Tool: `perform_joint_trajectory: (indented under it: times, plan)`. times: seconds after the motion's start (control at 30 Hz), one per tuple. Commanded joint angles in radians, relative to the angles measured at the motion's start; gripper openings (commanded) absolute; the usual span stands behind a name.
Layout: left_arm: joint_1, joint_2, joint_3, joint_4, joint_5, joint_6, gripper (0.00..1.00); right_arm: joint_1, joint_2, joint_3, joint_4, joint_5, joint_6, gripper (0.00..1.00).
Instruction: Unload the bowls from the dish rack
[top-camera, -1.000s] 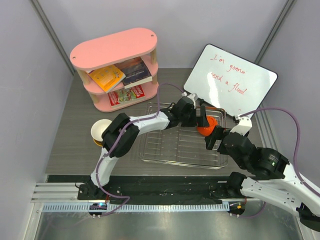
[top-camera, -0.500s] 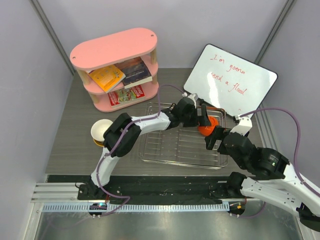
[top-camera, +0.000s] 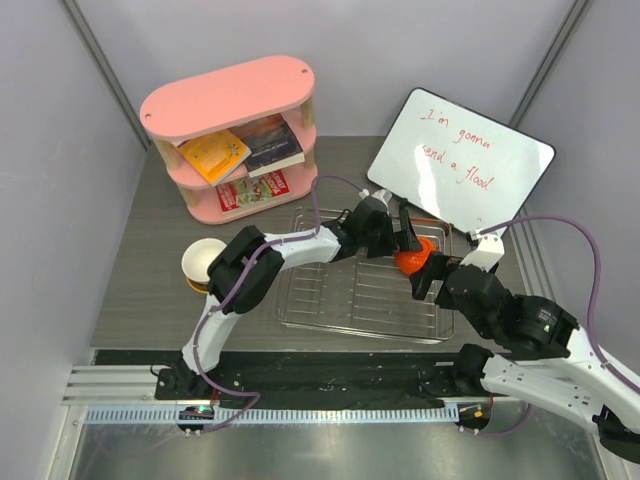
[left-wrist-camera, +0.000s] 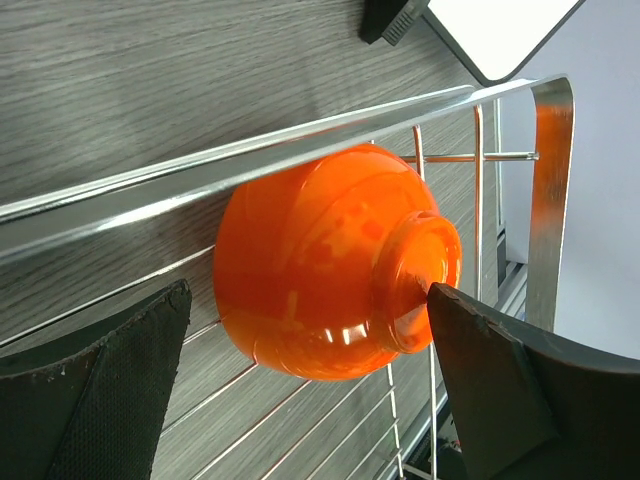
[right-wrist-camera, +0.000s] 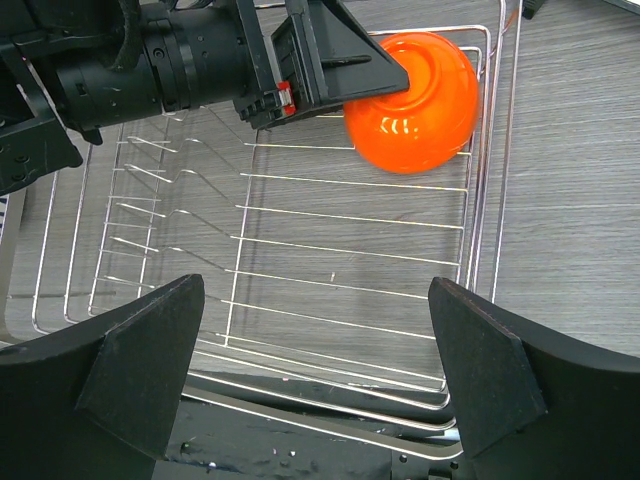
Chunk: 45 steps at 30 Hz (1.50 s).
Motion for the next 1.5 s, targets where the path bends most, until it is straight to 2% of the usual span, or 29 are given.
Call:
perform_joint_trajectory:
  times: [0.0, 0.37, 0.6, 0.77, 0.9, 0.97, 1.07, 1.1, 1.17, 1.2, 1.47]
  plan:
    - [-0.01, 0.03, 0.003, -0.11, -0.032, -0.017, 1.0, -0.001, 0.002, -0.002, 0.027, 0.018, 0.008, 1.0]
    - [-0.016, 0.087, 0.066, -0.151, -0.003, -0.044, 1.0, -0.001, 0.002, -0.008, 0.029, 0.02, 0.009, 1.0]
    - [-0.018, 0.089, 0.057, -0.079, 0.034, -0.078, 0.96, -0.002, -0.003, -0.008, 0.03, 0.026, 0.011, 1.0]
    - [-0.018, 0.076, 0.024, -0.013, 0.046, -0.103, 0.77, -0.002, -0.009, -0.01, 0.03, 0.028, 0.012, 1.0]
    - [-0.018, 0.062, 0.002, 0.017, 0.051, -0.104, 0.52, -0.002, -0.009, -0.01, 0.029, 0.029, 0.012, 1.0]
    - [-0.018, 0.052, -0.009, 0.02, 0.057, -0.097, 0.44, -0.001, -0.009, -0.011, 0.029, 0.031, 0.014, 1.0]
    - [-0.016, 0.035, -0.023, 0.017, 0.058, -0.084, 0.27, -0.001, -0.009, -0.011, 0.029, 0.031, 0.014, 1.0]
    - [-0.015, 0.029, -0.026, 0.016, 0.054, -0.081, 0.16, -0.002, -0.01, -0.01, 0.029, 0.032, 0.014, 1.0]
    - [-0.015, 0.015, -0.03, 0.007, 0.057, -0.074, 0.03, -0.001, -0.01, -0.011, 0.029, 0.032, 0.015, 1.0]
    - [-0.015, 0.009, -0.03, 0.002, 0.055, -0.069, 0.0, -0.001, -0.012, -0.011, 0.029, 0.035, 0.015, 1.0]
    - [-0.013, -0.071, -0.018, -0.059, 0.018, -0.017, 0.0, -0.001, -0.012, -0.011, 0.027, 0.04, 0.018, 1.0]
